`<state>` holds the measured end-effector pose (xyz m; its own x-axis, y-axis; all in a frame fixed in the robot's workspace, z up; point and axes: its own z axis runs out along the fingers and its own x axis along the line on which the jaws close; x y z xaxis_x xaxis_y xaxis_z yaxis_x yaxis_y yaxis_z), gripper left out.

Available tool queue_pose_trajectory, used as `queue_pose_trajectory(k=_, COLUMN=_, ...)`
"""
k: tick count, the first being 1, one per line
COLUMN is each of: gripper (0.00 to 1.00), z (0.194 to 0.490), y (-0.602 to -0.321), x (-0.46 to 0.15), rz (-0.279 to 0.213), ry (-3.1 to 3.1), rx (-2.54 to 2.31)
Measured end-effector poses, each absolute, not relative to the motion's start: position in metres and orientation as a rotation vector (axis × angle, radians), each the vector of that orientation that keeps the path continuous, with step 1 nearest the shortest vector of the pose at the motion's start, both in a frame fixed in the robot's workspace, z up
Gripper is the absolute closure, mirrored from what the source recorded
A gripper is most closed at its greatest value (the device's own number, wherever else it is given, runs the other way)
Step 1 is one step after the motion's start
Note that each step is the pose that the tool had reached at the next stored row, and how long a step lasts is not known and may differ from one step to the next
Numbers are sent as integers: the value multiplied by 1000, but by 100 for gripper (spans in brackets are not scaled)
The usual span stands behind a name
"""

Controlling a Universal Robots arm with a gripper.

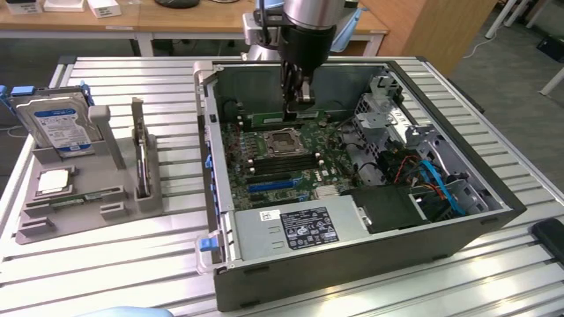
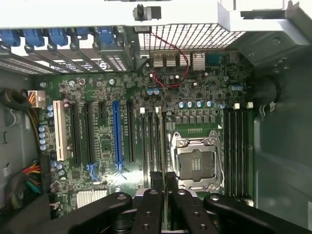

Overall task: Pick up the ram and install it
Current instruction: 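Insert the ram into the slot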

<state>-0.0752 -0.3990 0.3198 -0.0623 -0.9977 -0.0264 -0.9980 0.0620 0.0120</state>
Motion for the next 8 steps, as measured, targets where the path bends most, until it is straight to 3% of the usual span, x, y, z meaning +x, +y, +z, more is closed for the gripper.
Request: queue_pose_trajectory(k=8, gripper=87, z=308, y=-399, x=-75, rz=42, ry=2301, rx=-2122)
